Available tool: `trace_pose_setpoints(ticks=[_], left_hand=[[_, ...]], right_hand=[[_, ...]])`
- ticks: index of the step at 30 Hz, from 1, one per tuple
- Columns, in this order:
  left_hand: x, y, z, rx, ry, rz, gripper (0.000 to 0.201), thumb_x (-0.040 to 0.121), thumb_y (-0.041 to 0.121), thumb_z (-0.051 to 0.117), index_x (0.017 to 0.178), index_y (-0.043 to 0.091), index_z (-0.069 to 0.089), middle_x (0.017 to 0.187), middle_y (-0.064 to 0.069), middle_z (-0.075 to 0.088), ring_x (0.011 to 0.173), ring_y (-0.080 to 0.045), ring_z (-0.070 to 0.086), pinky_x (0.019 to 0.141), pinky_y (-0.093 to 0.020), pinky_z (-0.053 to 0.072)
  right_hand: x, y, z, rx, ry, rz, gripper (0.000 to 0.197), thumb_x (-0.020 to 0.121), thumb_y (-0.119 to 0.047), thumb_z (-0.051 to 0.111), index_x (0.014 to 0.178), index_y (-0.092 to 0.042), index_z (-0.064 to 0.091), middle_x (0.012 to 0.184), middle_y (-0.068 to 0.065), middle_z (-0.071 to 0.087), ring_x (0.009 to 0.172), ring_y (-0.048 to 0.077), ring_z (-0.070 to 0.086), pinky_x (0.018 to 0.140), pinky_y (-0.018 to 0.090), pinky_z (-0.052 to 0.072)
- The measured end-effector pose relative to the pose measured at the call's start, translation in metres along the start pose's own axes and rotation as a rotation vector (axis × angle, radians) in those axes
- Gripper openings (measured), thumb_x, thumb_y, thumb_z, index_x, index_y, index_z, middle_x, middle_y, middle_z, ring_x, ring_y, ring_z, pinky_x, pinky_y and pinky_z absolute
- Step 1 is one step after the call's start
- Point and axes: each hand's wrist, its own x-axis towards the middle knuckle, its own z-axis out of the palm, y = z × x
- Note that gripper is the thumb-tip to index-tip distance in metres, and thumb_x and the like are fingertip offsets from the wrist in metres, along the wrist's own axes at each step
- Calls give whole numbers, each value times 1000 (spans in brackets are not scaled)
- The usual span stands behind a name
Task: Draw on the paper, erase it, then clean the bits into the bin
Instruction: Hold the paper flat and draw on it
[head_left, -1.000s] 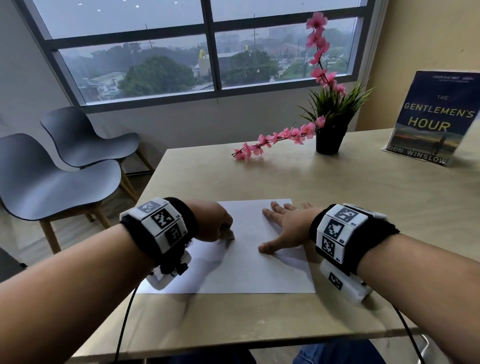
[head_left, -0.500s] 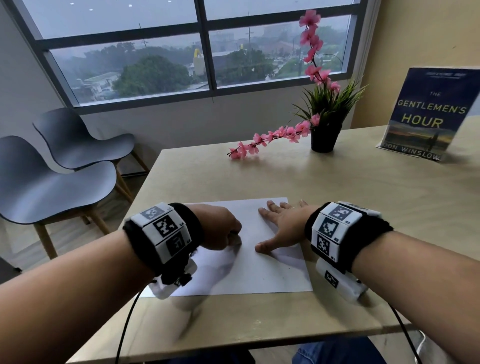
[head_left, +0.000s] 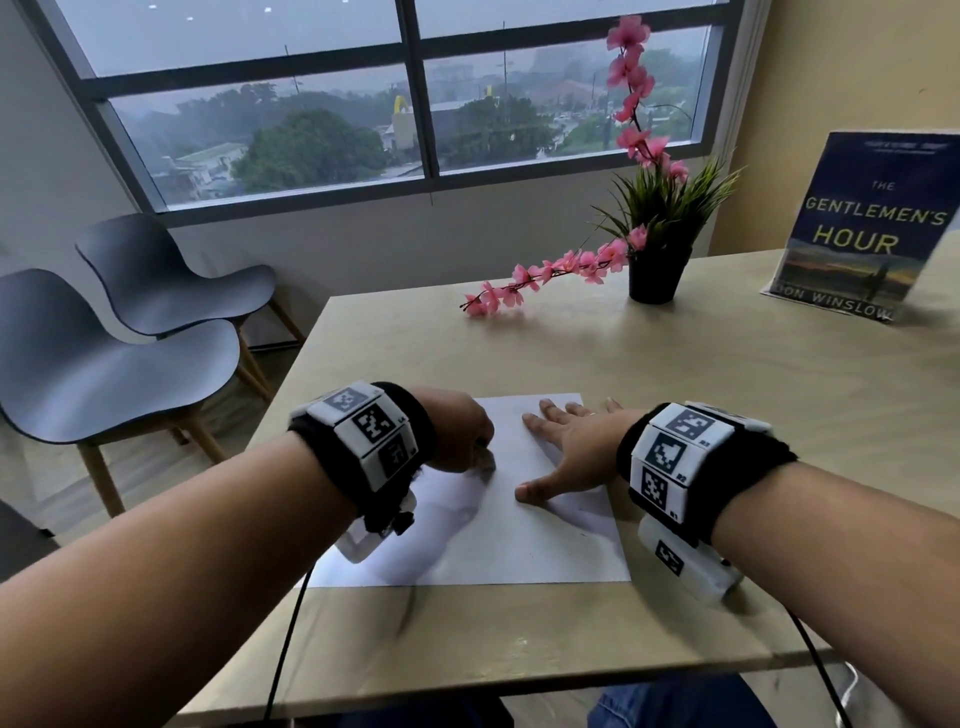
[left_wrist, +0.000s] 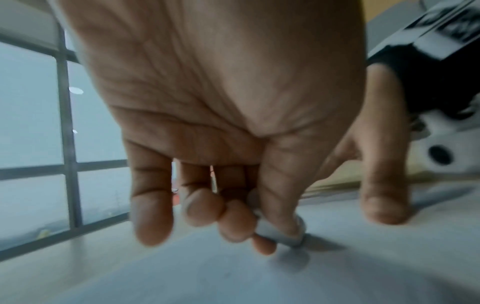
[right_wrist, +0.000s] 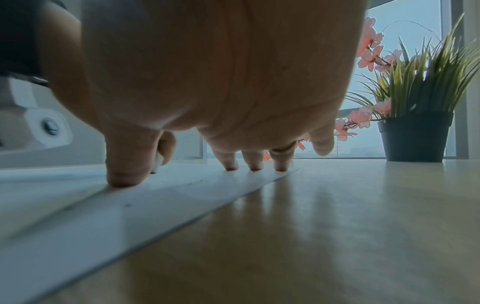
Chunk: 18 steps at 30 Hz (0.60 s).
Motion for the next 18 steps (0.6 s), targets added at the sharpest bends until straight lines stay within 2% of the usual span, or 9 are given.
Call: trace_pose_setpoints(ticks=[2,5,6,9,11,15,18], left_hand=[[-2,1,0,0,4,9,31,99,37,39,107,15,60,103,-5,60,81,-20,44,70,-29,34],[-10,8,7,18,-25,67,24,98,37,39,95,20,56,82,3,49,79,-20,44,67,-29,34],[-12,8,7,19,-32,73,24,98,38,40,96,20,57,80,5,47,79,-20,45,67,-29,34],[-9,-2,6,-14,-21,23,30,97,40,42,104,18,61,87,4,51,81,-19,46,69,-29,35],[-9,-4,6,-19,-8,8,30,98,39,41,103,18,61,90,2,54,81,-20,46,69,-28,35],[-14,-1,13,-2,-21,54,21,97,35,42,93,22,58,81,6,49,79,-20,47,68,-28,36],[-10,-8,11,-29,-7,16,22,97,35,45,100,19,61,81,6,48,79,-19,44,68,-26,34]], right_hand=[[0,0,1,2,4,3,105,78,-82,40,155,-29,-9,163,-3,-15,151,22,-4,118,56,-1],[0,0,1,7,1,0,105,78,-82,40,155,-30,-9,162,-4,-15,151,22,-4,118,55,-2],[1,1,1,8,-1,0,105,78,-82,40,155,-30,-10,162,-3,-15,151,22,-5,118,55,-2],[1,0,1,10,-7,5,106,77,-83,39,154,-30,-10,162,-4,-16,151,23,-5,119,55,-2],[1,0,0,8,-8,10,106,77,-83,39,154,-30,-10,162,-4,-16,151,23,-5,118,55,-2],[2,1,1,2,-13,3,107,77,-84,39,154,-30,-11,162,-3,-16,151,23,-5,118,56,-1],[3,2,1,9,-10,7,107,76,-84,39,154,-30,-11,162,-4,-16,151,23,-5,119,56,-1]])
